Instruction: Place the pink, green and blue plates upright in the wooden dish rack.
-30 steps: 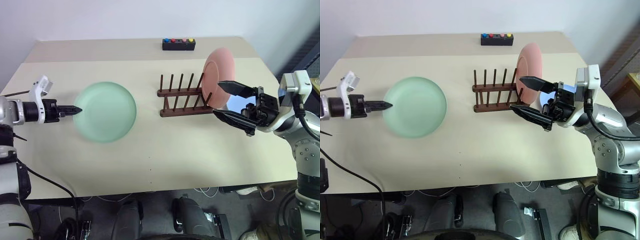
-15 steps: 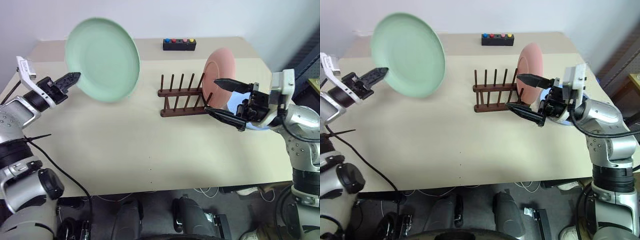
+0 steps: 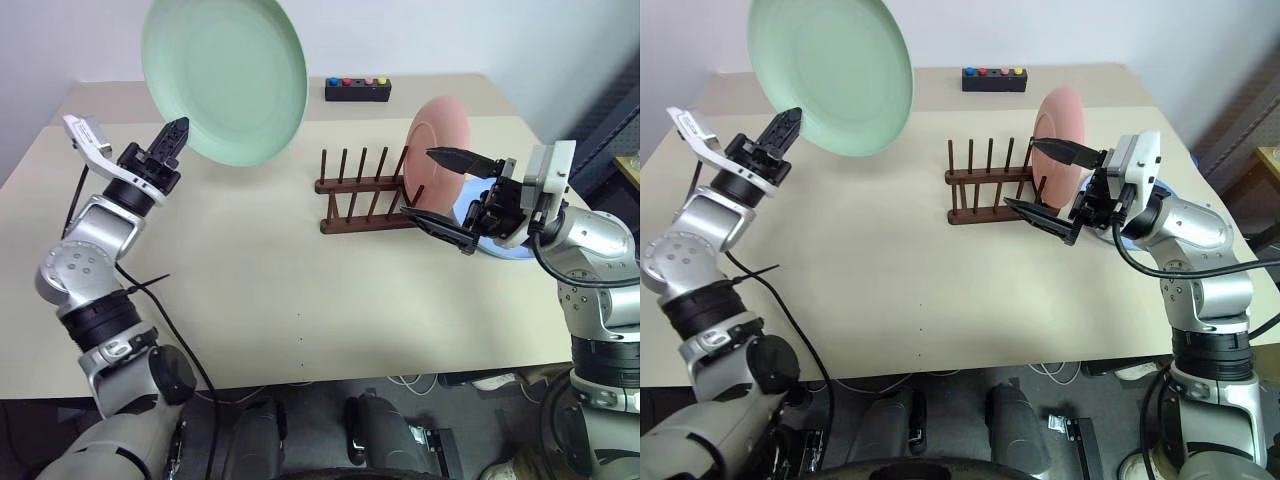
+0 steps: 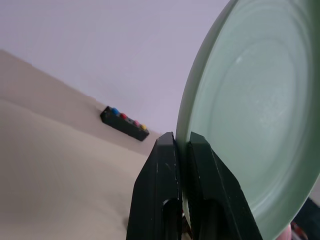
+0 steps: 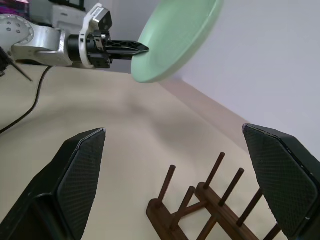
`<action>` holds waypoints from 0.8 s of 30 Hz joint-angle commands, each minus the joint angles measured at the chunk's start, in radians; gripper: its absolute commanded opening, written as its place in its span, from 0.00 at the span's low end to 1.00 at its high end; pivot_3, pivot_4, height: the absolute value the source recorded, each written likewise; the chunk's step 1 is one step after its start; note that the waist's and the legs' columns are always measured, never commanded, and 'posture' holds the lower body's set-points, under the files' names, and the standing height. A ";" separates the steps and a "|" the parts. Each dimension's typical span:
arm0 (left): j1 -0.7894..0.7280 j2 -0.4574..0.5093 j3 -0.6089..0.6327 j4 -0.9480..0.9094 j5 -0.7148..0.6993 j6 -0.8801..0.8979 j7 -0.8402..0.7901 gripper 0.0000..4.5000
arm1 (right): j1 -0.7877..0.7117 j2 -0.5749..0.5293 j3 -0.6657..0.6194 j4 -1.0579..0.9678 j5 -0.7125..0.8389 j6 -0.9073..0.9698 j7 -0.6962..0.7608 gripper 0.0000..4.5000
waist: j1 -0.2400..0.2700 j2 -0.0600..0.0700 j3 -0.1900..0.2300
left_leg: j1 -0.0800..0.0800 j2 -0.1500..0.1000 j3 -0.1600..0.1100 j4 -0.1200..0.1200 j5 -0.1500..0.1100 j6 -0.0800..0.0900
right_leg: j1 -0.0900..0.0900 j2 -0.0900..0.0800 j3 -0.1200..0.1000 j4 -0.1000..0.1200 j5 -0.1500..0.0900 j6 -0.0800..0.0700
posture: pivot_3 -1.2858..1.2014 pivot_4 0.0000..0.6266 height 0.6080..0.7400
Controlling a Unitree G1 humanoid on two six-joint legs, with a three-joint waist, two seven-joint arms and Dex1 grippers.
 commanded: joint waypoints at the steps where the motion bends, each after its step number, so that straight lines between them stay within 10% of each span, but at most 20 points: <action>1: 0.011 -0.050 -0.051 -0.113 -0.039 -0.068 0.058 0.02 | -0.004 0.002 0.018 -0.063 -0.084 -0.094 -0.036 1.00 | 0.001 0.000 0.000 | 0.000 0.000 0.000 0.000 0.000 0.000 | 0.000 0.000 0.000 0.000 0.000 0.000 | 0.52 0.24 1.00; 24: 0.109 -0.127 -0.197 -0.192 -0.175 -0.139 0.220 0.02 | -0.082 0.052 0.190 -0.043 -0.510 -0.486 -0.242 1.00 | -0.001 0.000 0.000 | 0.000 0.000 -0.001 0.000 0.000 -0.001 | 0.000 0.001 0.000 -0.001 0.000 0.000 | 0.52 0.24 1.00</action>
